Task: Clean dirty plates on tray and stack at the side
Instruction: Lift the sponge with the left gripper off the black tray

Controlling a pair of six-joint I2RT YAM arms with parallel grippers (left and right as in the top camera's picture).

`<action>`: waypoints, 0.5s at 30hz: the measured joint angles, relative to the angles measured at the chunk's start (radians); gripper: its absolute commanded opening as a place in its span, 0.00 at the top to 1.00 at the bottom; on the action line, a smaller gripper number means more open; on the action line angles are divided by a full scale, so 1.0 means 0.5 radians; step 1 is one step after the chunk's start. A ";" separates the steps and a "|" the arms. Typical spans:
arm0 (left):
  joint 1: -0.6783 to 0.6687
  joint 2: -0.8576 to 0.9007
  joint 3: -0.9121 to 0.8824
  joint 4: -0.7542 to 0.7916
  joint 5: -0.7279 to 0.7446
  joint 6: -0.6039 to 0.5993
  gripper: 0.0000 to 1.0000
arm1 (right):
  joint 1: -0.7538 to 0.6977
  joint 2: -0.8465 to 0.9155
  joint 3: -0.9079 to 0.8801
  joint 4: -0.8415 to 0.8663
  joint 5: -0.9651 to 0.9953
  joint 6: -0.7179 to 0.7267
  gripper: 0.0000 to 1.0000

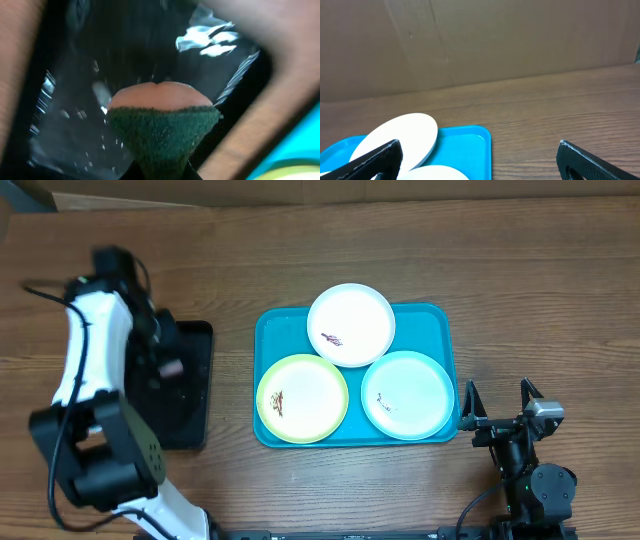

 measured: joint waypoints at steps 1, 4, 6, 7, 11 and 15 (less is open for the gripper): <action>0.005 0.027 -0.025 -0.027 -0.006 0.001 0.96 | 0.000 0.000 0.000 0.000 0.000 -0.002 0.00; 0.031 0.051 0.047 -0.206 -0.023 0.002 0.96 | 0.000 0.000 0.000 -0.001 0.000 0.000 0.00; 0.034 0.047 0.249 -0.389 -0.018 0.002 0.96 | 0.000 0.000 0.000 0.000 0.000 0.000 0.00; 0.037 0.042 0.336 -0.426 -0.008 0.002 0.96 | 0.000 0.000 0.000 0.001 0.000 0.000 0.00; 0.021 -0.065 0.761 -0.565 0.212 0.025 0.96 | 0.000 0.000 0.000 0.000 0.000 0.000 0.00; -0.099 -0.294 0.918 -0.592 0.536 0.054 0.96 | 0.000 0.000 0.000 0.000 0.000 -0.001 0.00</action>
